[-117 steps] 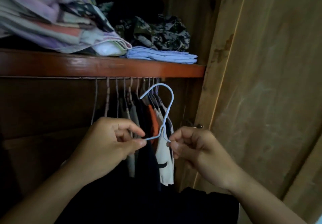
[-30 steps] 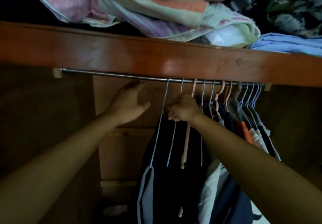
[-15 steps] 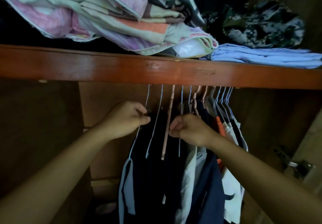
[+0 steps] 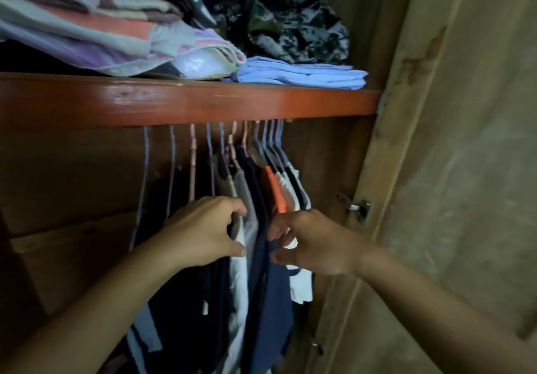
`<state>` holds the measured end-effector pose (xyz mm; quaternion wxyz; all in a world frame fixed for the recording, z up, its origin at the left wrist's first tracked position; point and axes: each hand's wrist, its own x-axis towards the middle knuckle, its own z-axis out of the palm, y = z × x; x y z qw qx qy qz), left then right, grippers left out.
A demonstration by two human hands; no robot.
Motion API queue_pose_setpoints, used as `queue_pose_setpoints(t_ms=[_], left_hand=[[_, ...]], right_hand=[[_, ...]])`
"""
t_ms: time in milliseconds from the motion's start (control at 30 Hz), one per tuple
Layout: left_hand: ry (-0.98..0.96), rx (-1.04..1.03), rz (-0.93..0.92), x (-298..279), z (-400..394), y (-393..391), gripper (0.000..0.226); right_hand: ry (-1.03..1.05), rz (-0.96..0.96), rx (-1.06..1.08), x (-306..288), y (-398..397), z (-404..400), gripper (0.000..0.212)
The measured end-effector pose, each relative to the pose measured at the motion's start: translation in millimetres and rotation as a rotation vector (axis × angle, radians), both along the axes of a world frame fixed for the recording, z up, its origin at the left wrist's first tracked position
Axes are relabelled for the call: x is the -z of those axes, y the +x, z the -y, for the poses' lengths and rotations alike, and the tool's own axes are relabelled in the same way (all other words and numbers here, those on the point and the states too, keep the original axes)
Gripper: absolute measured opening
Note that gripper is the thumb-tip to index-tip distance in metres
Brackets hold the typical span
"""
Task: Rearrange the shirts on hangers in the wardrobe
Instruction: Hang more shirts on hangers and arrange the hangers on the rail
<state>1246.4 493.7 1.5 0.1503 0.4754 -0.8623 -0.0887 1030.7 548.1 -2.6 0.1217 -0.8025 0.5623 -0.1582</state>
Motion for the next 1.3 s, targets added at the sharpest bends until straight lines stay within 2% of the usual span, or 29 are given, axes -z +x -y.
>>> queue_pose_setpoints(t_ms=[100, 167, 267, 400, 467, 667, 900, 1067, 1300], left_hand=[[-0.072, 0.078, 0.028, 6, -10, -37, 0.07], [-0.011, 0.17, 0.025, 11, -17, -62, 0.076], [0.073, 0.287, 0.048, 16, -30, -102, 0.081], [0.122, 0.424, 0.056, 20, -52, -156, 0.053], [0.146, 0.477, 0.05, 23, -67, -183, 0.048], [0.225, 0.599, 0.053, 37, -117, -260, 0.066], [0.28, 0.798, 0.109, 48, -182, -335, 0.071], [0.267, 0.975, 0.147, 56, -230, -379, 0.07], [0.078, 1.253, 0.21, 49, -298, -447, 0.07]], right_hand=[[-0.028, -0.032, 0.101, 1, -30, -34, 0.03], [-0.004, -0.028, 0.17, 3, -51, -57, 0.034], [-0.036, -0.092, 0.297, 4, -82, -91, 0.031], [0.014, -0.176, 0.443, 7, -120, -137, 0.036], [0.032, -0.18, 0.513, 9, -139, -162, 0.038], [0.051, -0.188, 0.676, 9, -180, -241, 0.046], [0.1, -0.087, 0.74, 17, -224, -331, 0.041], [0.109, -0.125, 0.912, 23, -241, -393, 0.047], [0.121, -0.085, 1.213, 28, -238, -476, 0.047]])
